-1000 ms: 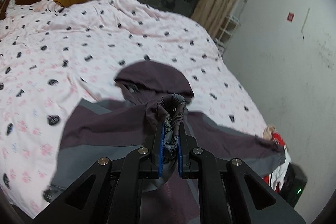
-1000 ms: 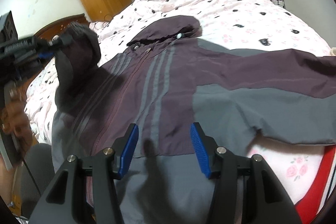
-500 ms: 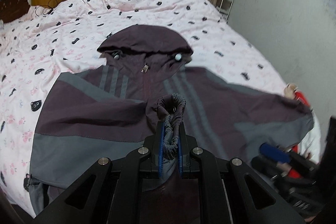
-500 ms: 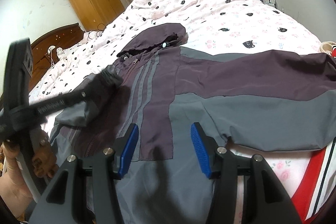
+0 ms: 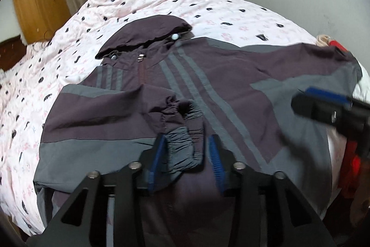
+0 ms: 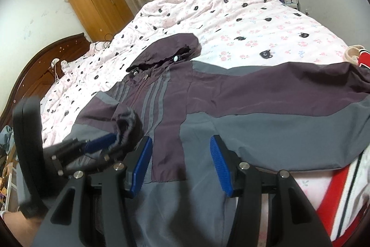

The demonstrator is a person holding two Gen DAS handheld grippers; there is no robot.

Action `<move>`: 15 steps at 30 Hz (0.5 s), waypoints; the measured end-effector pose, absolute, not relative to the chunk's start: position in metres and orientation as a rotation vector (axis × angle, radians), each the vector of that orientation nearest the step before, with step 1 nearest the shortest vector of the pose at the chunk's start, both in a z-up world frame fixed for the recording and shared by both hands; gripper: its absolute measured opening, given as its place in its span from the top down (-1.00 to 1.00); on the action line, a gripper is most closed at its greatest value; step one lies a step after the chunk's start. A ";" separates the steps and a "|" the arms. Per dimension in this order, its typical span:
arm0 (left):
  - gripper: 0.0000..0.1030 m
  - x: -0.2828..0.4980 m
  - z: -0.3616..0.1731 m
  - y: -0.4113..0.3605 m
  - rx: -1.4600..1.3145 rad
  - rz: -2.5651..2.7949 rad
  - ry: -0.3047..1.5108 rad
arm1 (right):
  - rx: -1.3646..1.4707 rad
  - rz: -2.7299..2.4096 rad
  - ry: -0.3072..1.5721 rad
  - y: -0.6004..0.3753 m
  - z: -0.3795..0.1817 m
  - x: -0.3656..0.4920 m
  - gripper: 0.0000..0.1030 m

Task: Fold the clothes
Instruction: 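Carry the sleeve cuff across the jacket body with the left gripper, then open, then lower the right gripper onto the other sleeve cuff and close it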

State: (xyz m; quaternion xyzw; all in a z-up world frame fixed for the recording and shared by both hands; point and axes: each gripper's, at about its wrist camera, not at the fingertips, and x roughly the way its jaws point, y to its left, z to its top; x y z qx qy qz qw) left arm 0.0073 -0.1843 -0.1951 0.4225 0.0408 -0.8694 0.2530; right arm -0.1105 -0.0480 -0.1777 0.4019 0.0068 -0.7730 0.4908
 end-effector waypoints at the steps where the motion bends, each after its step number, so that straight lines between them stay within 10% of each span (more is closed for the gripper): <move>1: 0.13 0.008 -0.194 -0.180 1.145 -2.365 0.086 | 0.977 -1.884 0.007 -0.044 -0.175 -0.113 -0.04; 15: 0.00 0.037 -0.157 -0.170 1.026 -2.513 0.074 | 1.201 -1.936 -0.286 0.038 -0.183 -0.172 -0.18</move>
